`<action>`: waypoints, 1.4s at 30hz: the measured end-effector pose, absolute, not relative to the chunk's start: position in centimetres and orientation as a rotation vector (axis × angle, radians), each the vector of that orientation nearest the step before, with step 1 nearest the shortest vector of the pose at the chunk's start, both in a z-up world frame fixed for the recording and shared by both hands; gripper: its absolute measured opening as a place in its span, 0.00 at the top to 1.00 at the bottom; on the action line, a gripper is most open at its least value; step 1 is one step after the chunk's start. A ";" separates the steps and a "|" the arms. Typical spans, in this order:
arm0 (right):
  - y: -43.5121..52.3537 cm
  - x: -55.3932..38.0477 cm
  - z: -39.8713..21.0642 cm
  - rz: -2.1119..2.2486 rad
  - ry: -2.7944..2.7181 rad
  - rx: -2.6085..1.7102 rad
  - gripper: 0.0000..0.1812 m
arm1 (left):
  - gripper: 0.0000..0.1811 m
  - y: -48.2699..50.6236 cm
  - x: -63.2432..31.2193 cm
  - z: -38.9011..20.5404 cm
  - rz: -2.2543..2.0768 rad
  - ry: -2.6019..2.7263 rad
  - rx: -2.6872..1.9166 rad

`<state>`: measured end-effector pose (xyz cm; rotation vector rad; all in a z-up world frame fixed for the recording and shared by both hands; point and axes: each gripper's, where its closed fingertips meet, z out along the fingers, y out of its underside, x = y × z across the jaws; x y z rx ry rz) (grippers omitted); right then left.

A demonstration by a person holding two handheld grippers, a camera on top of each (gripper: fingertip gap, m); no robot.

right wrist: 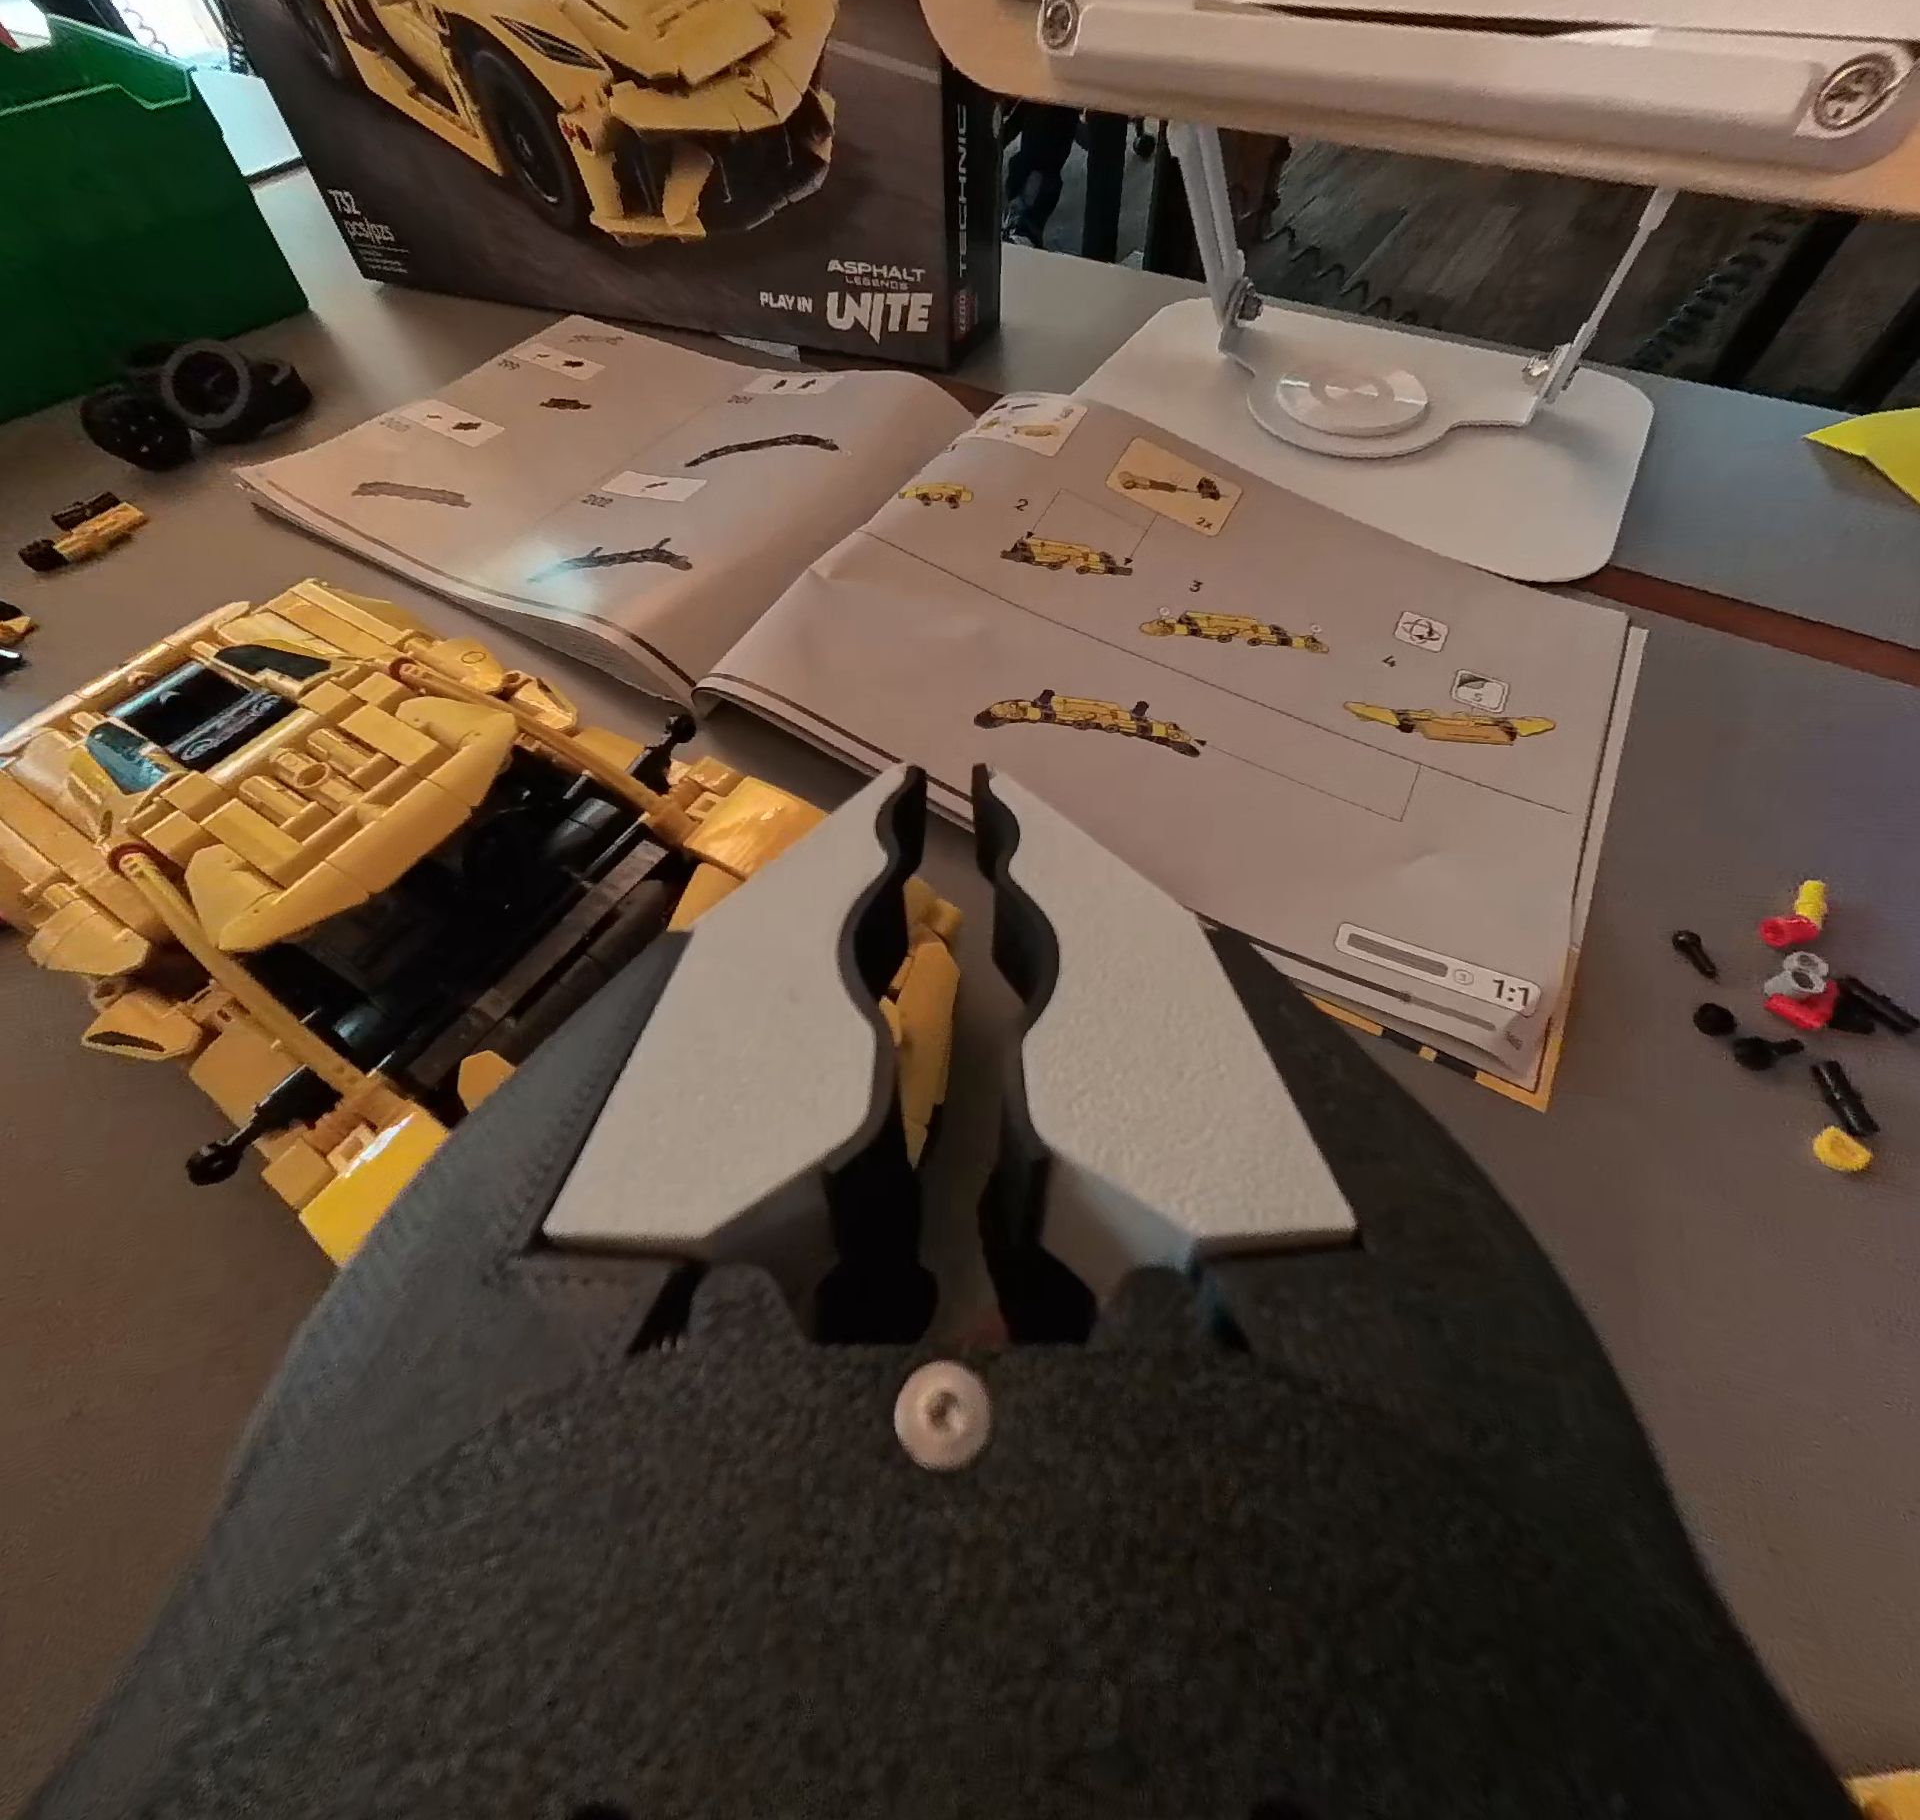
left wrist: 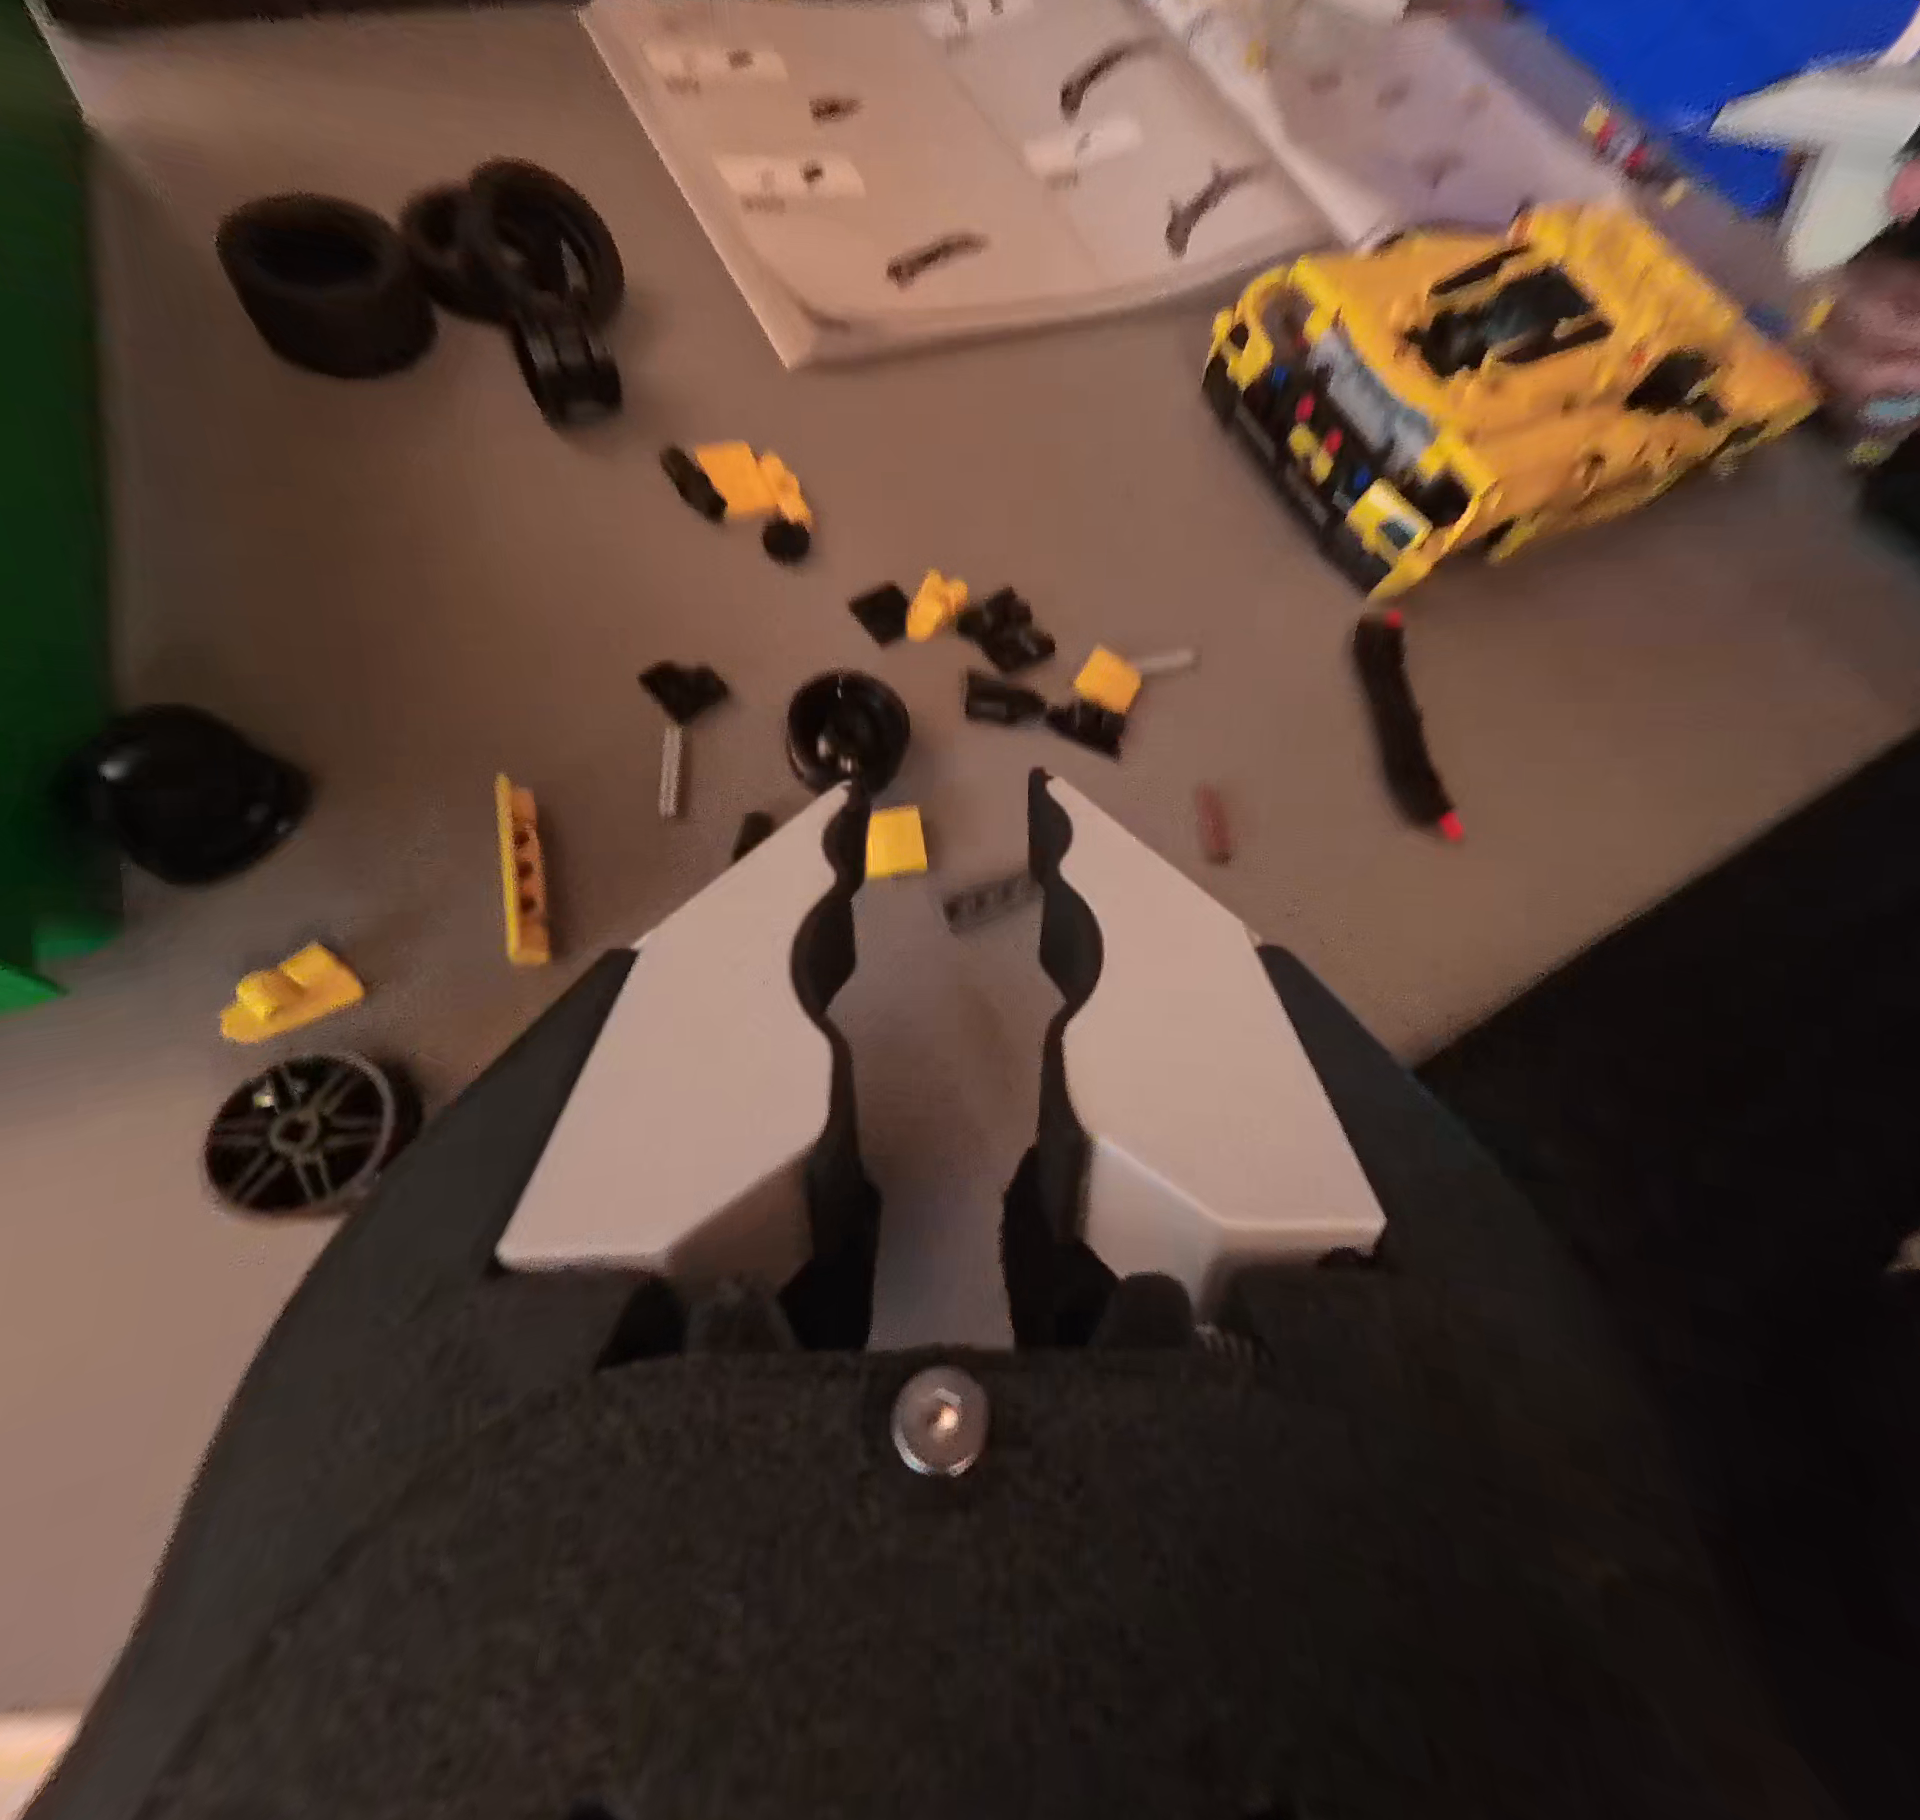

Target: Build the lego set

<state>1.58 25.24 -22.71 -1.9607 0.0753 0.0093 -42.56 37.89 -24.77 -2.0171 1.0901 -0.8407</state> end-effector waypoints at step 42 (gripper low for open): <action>25.2 0.5 -23.0 0.022 0.000 -1.985 0.95 | 0.92 38.5 -31.8 -28.7 -0.454 1.291 -2.079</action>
